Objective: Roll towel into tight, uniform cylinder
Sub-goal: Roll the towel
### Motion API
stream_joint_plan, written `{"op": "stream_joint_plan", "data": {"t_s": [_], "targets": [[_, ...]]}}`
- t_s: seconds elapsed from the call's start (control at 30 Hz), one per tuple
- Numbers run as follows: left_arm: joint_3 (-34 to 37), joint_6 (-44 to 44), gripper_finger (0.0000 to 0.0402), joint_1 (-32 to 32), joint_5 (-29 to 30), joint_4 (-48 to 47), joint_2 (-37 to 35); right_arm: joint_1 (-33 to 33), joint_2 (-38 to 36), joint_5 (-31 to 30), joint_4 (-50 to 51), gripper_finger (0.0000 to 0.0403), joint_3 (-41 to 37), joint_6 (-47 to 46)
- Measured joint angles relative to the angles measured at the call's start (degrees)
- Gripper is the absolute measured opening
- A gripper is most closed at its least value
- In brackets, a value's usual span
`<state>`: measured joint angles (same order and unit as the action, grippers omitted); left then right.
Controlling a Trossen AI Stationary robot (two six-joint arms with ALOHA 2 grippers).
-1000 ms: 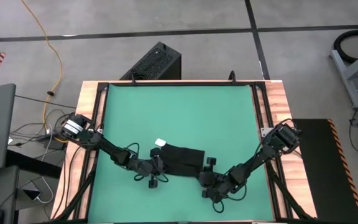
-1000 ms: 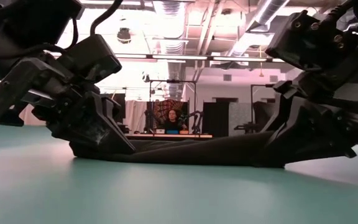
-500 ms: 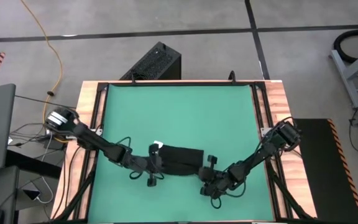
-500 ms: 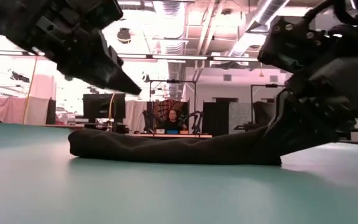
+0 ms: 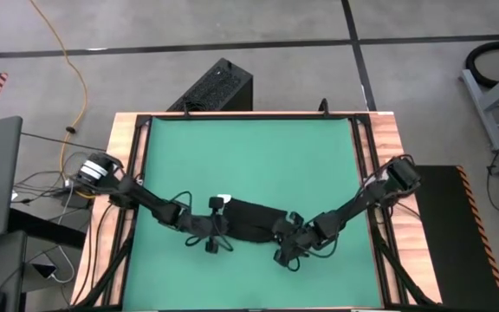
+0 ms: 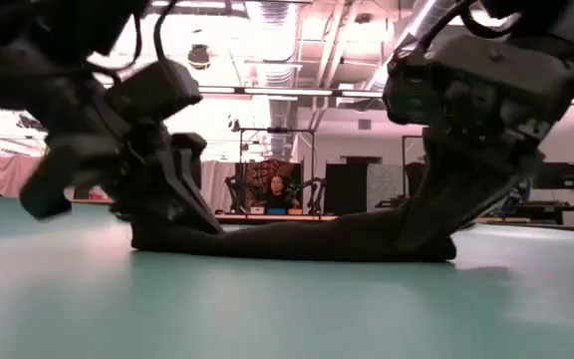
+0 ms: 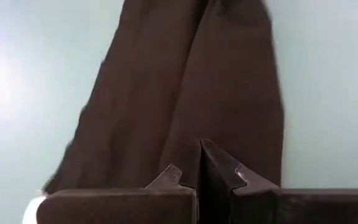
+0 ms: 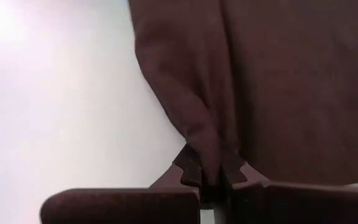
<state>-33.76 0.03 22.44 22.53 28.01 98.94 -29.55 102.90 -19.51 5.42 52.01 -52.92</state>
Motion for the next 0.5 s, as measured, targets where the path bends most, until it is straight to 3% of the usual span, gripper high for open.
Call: {"op": "stream_joint_plan", "data": {"t_s": [0.2,0.3,0.5], "targets": [[-0.12,-0.81,0.0000,-2.44,-3.84,0.46,4.40,2.62,-4.38,4.85,2.73,0.0019,-0.10,-7.05],[-0.23,-3.62,0.0000,-3.81,-8.95,0.97,4.73,3.55,-6.58,4.60,6.92,0.0019,-0.04,-14.32],[-0.04,-9.40,0.0000,-4.79,-18.79,1.03,3.13,5.20,-7.05,8.04,8.78,0.0019,0.14,-16.42]]}}
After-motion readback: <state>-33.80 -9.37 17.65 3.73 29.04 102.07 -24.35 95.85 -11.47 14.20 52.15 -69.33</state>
